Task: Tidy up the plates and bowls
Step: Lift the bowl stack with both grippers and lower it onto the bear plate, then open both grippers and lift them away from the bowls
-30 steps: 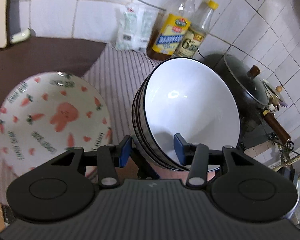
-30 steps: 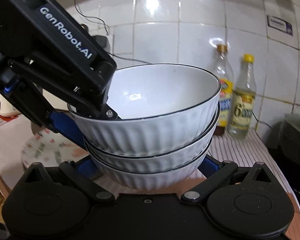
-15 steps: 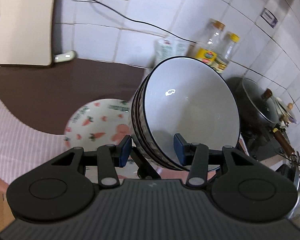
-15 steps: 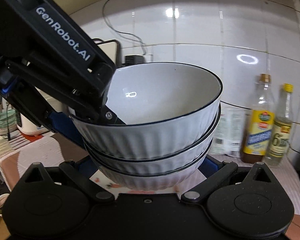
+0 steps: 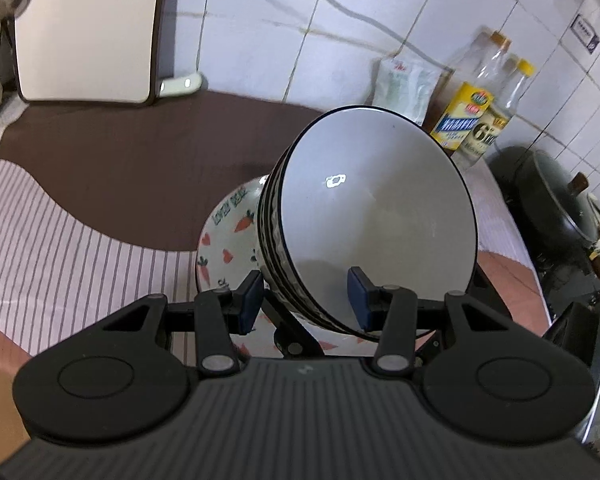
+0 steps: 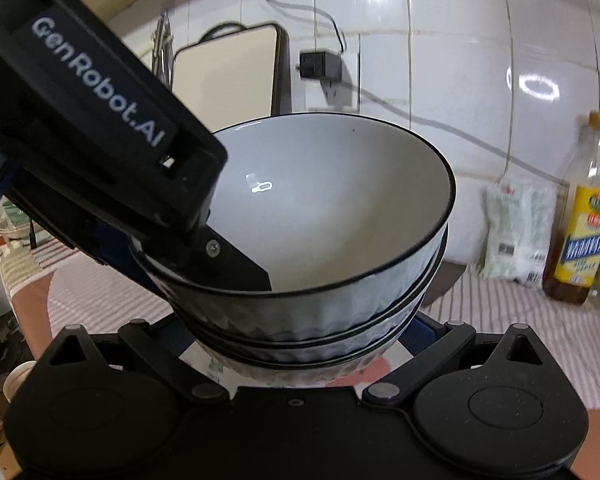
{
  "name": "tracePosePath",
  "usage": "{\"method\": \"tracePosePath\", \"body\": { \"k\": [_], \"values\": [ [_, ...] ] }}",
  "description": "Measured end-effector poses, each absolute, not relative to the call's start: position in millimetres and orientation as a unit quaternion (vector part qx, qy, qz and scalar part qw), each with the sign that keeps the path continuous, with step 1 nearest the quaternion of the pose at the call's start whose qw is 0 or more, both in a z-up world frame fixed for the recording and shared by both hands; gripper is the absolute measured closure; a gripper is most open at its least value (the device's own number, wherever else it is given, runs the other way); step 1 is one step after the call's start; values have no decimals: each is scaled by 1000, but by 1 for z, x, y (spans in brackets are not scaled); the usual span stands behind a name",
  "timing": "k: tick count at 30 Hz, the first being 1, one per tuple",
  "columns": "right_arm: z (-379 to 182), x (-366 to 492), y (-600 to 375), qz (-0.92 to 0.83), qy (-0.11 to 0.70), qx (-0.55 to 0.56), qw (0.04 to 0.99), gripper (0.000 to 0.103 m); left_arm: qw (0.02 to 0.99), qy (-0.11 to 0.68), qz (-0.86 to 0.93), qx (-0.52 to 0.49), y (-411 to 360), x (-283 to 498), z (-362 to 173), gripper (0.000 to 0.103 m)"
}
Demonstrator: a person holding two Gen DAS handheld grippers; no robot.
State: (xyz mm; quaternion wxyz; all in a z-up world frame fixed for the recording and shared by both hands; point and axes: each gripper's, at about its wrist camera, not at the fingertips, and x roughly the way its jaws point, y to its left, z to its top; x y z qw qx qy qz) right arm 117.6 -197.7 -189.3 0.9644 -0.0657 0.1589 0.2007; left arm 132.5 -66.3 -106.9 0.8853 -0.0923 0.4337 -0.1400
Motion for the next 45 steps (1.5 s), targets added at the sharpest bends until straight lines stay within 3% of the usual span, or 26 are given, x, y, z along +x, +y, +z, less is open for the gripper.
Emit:
{"method": "tracePosePath", "body": {
  "k": [14, 29, 35, 45],
  "values": [
    [-221, 136, -192, 188, 210, -70, 957, 0, 863, 471, -148, -103, -64, 157, -147, 59],
    [-217, 140, -183, 166, 230, -72, 956, 0, 862, 469, -132, -137, -58, 165, -152, 58],
    [-206, 116, -183, 139, 241, -78, 957, 0, 875, 455, -110, -122, -57, 154, -142, 54],
    [-172, 74, -214, 80, 276, 6, 958, 0, 898, 417, -112, -86, -57, 109, -93, 44]
  ]
}}
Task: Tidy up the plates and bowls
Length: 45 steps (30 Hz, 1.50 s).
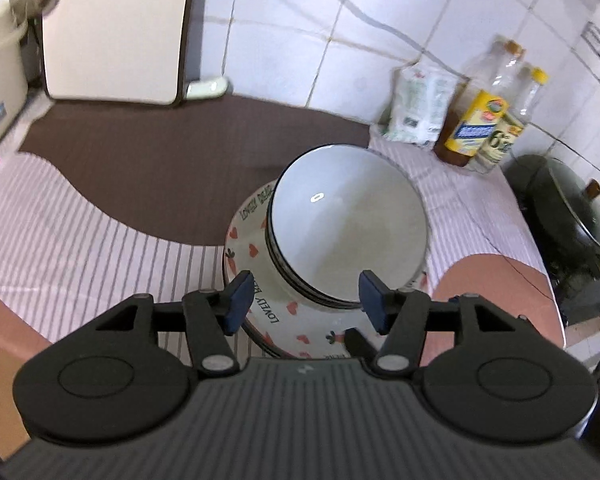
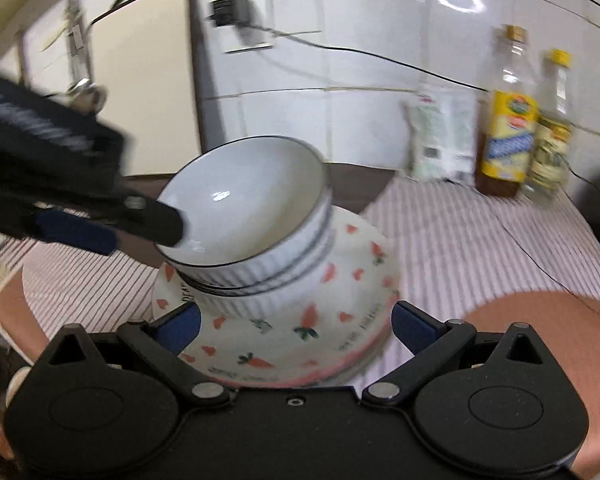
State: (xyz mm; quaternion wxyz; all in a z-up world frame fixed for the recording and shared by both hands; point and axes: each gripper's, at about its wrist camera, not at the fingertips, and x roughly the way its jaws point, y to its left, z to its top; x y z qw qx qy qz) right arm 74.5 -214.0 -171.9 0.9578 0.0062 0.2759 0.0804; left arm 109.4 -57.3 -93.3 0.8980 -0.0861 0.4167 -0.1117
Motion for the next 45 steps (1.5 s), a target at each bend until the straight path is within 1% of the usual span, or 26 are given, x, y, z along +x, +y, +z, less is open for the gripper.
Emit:
{"method": "tracePosePath", "body": {
  "k": [5, 8, 10, 12, 14, 17, 21, 22, 23, 24, 32, 45],
  "values": [
    [-152, 55, -232, 50, 287, 27, 956, 0, 907, 399, -113, -74, -50, 85, -67, 40],
    [-140, 49, -233, 31, 305, 11, 952, 0, 913, 387, -112, -62, -47, 68, -53, 39],
    [-131, 42, -232, 11, 303, -1, 953, 0, 917, 379, -114, -57, -46, 57, -45, 37],
    [-121, 32, -233, 12, 292, 3, 956, 0, 919, 374, -116, -53, -45, 47, -38, 31],
    [-110, 24, -237, 15, 285, 17, 958, 0, 921, 371, -114, -40, -47, 37, -31, 30],
    [-96, 13, -247, 17, 278, 44, 959, 0, 925, 362, -114, -30, -44, 22, -23, 22],
    [-83, 5, -257, 17, 291, 76, 954, 0, 927, 356, -114, -39, -36, 11, -15, 14],
    [-80, 2, -258, 16, 291, 74, 954, 0, 928, 353, -112, -40, -34, 9, -14, 13],
    [-77, -2, -257, 10, 289, 68, 955, 0, 929, 351, -109, -40, -32, 7, -12, 9],
    [-74, -5, -257, 5, 287, 60, 956, 0, 931, 348, -104, -40, -30, 6, -11, 6],
    [-61, -23, -244, -23, 281, -28, 959, 0, 938, 339, -61, -28, -16, 5, -9, 5],
    [-51, -45, -243, -22, 258, -35, 965, 0, 938, 340, -58, -17, -18, -9, -9, 5]
  ]
}}
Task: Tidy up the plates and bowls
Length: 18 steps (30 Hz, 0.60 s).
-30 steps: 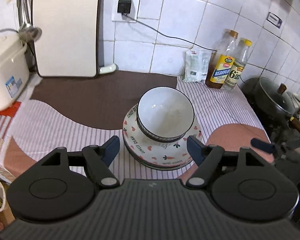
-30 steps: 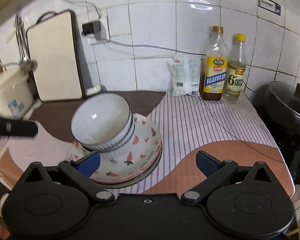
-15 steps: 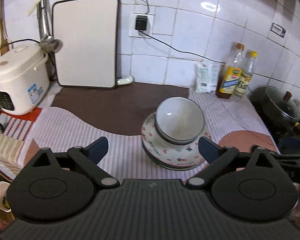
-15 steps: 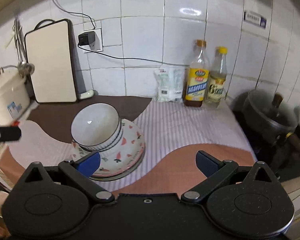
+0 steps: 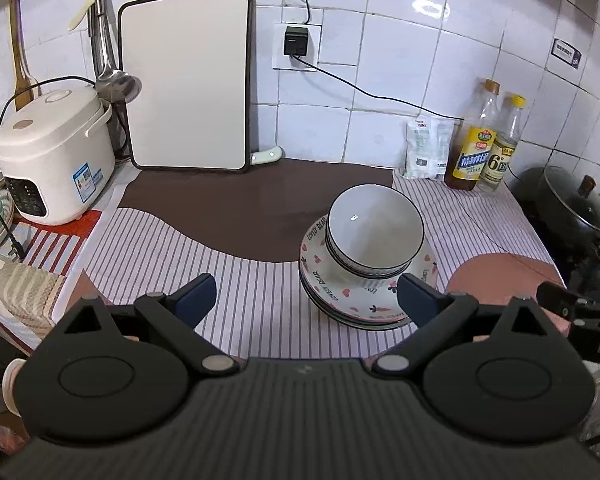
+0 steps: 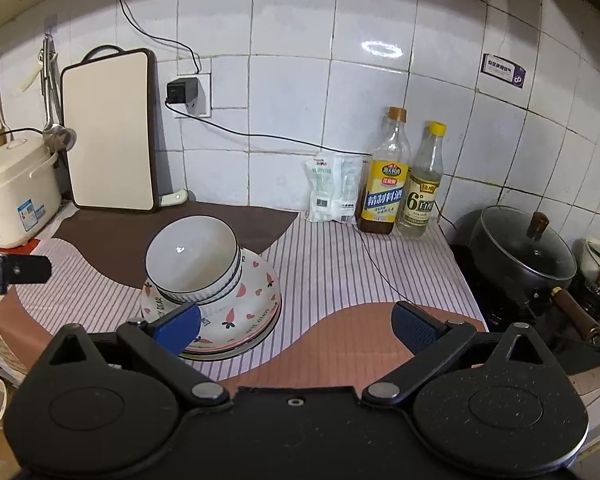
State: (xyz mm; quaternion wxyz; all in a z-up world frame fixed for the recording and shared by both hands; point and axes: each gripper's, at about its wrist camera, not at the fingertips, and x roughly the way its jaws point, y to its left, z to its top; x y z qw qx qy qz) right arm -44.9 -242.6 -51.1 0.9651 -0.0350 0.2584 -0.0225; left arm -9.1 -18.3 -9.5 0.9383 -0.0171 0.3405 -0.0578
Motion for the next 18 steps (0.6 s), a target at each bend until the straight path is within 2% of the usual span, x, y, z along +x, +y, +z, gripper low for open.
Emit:
{"method": "tracePosePath", "body": {
  "k": [18],
  "values": [
    [-55, -58, -232, -57, 243, -53, 967, 0, 936, 346, -60, 3, -24, -33, -12, 6]
  ]
}}
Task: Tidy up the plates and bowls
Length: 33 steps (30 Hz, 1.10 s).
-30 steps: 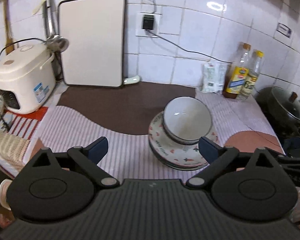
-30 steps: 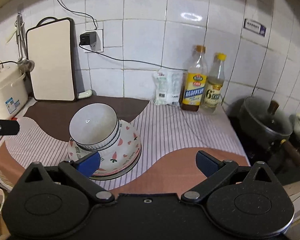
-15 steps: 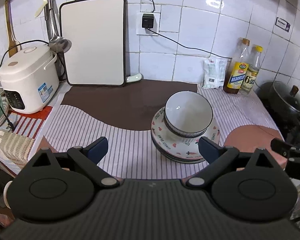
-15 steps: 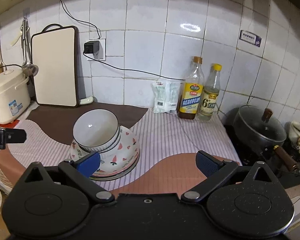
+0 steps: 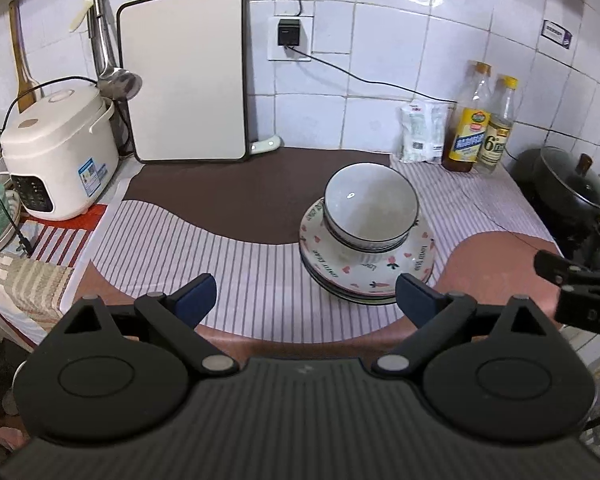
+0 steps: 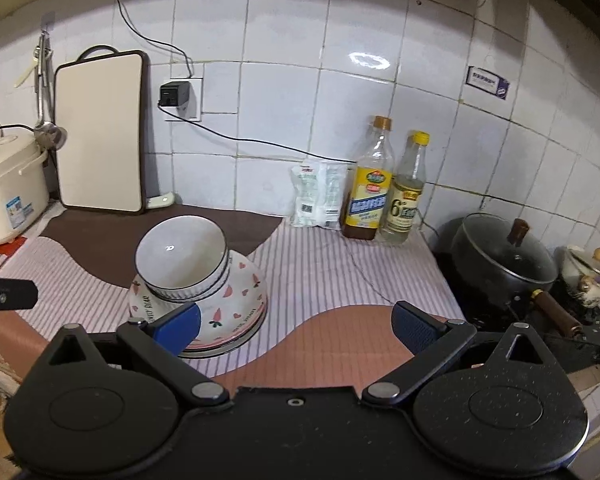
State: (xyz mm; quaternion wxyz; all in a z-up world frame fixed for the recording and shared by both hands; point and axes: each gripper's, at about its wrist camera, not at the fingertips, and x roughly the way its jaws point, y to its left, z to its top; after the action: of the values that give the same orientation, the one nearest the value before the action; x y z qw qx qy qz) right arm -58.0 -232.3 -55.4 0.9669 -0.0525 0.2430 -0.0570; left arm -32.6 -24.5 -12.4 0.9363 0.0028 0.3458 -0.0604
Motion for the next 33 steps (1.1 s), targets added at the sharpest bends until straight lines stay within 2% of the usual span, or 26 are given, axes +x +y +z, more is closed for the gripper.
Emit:
{"method": "tracePosePath", "body": {
  "k": [33],
  "values": [
    [-63, -69, -235, -62, 184, -39, 980, 0, 948, 313, -53, 12, -35, -37, -28, 3]
  ]
}}
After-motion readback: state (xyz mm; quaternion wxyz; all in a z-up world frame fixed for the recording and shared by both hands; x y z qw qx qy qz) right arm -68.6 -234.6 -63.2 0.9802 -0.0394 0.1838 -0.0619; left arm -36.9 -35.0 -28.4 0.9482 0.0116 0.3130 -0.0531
